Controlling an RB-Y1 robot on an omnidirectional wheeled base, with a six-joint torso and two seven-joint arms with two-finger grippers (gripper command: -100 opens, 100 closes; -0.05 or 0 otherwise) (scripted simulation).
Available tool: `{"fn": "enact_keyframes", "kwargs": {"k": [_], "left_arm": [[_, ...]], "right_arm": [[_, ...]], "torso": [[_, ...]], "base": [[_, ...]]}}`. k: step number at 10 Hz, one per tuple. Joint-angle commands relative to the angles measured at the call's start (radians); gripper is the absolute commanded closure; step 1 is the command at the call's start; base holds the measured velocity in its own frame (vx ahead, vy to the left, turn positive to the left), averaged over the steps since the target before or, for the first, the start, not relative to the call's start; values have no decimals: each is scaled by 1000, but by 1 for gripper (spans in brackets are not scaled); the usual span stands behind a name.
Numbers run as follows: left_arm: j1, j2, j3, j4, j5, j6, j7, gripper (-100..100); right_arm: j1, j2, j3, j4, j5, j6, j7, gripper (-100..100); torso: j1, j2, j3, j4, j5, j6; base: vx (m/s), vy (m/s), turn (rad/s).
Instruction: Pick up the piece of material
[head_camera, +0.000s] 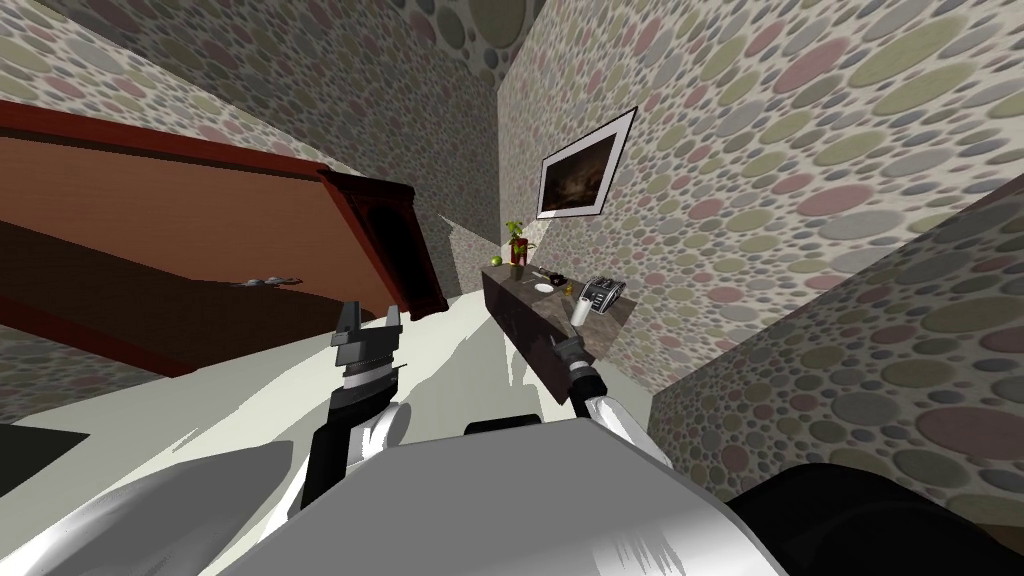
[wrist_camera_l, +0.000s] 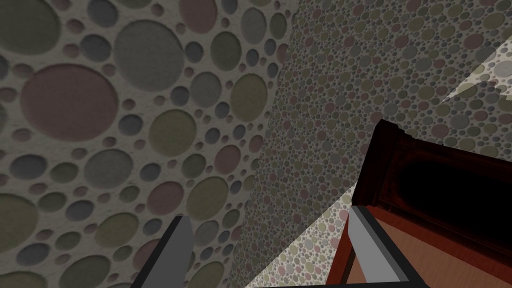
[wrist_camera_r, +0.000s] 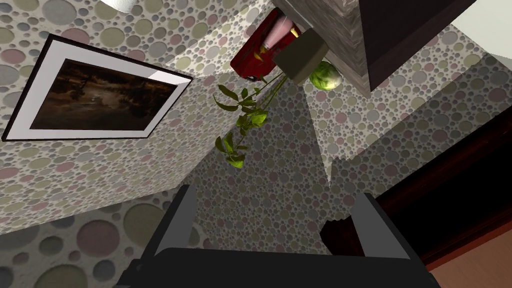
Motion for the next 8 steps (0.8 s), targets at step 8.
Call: {"fn": "enact_keyframes", "kwargs": {"k": [8], "left_arm": [[0, 0, 0, 0, 0, 0, 0, 0]], "right_arm": [[-21, -125, 86, 146, 244, 174, 135, -100]], "torso": [[-4, 0, 0, 0, -1, 0]], "base": [[0, -37, 5]]}}
